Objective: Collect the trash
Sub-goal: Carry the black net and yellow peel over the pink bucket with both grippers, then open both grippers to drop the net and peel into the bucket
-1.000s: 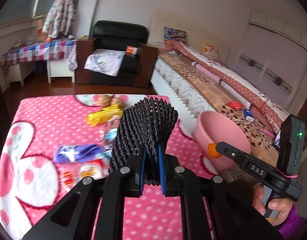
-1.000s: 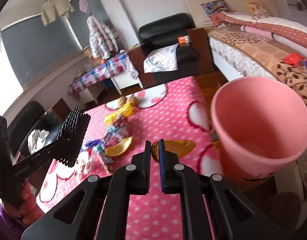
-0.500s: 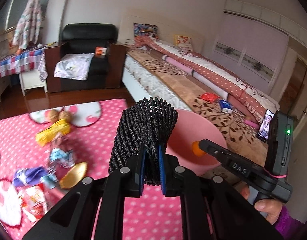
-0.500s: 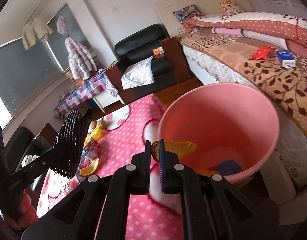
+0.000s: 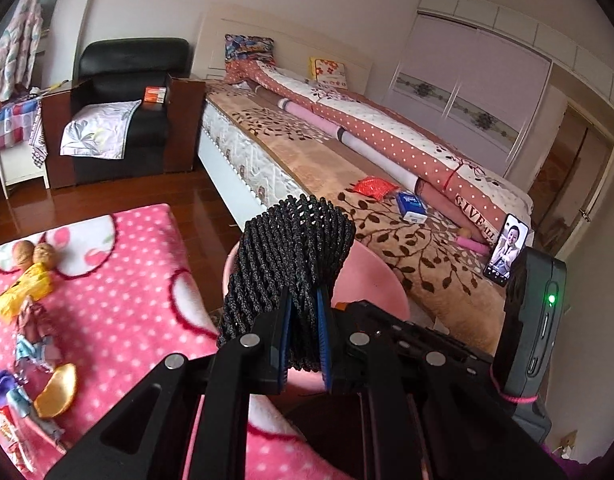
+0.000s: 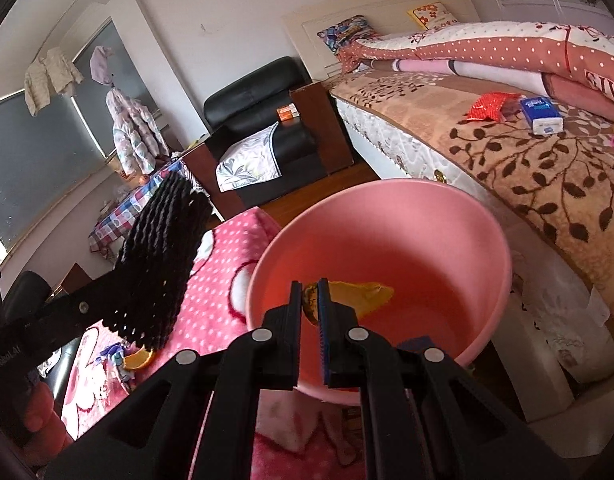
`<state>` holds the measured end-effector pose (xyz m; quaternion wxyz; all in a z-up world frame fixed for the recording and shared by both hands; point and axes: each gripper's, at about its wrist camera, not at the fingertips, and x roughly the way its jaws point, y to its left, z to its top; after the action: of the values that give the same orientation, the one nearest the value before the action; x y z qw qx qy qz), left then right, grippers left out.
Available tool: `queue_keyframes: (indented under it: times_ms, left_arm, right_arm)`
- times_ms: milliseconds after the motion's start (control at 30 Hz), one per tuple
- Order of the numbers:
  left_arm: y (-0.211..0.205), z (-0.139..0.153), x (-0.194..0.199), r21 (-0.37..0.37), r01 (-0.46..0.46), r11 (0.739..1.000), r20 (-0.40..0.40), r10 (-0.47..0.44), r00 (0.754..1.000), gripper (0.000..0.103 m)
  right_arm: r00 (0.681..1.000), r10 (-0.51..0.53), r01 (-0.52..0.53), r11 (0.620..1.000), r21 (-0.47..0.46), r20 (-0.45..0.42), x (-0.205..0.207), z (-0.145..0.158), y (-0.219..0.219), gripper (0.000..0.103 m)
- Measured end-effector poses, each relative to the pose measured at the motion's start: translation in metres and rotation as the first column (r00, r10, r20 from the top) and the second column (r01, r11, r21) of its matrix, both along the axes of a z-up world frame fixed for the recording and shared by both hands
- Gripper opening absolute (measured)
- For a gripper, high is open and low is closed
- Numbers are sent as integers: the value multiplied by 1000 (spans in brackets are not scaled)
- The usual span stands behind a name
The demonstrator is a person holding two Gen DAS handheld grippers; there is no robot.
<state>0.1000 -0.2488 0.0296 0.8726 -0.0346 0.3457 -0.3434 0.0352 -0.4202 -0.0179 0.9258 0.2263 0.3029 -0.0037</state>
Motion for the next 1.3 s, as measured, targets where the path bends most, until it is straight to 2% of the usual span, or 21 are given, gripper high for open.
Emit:
queue_keyframes:
  times_ms: [267,500,733,1067,1133,1200,1300]
  left_arm:
    - [-23,-18,14,32,12,999,-39,-11,999,11]
    - [-23,-26,19,49,4,999,-58,-1,998,15]
    - [-20,-25,17,57,-5,998,-47,8,999,37]
    - [-9,-14,8,45,-26,999,-28,28,999,43]
    - [-7,-12,5,44,-29,999,-22,30,999,43]
    - [-2,-10,2,42,-34,999,-17,35,999,43]
    - [4,-8,-2,38,-45,998,-13,45,999,43]
  right_arm:
    - [1000,-6,6,1000,2,-25,2,-12,-7,8]
    - [999,-20,20,1000,12,-39,3,-18,-9,8]
    - [998,-30,31,999,20,-59,3,-21,-8,8]
    - [996,-33,36,999,30,-82,1,-21,-8,9]
    - [997,-34,36,999,26,-76,-1,-19,-7,15]
    - [997,-40,41,999,24,-62,-4,-16,-6,32]
    - [998,-42,42,999,12,-46,-8,-10,-2,34]
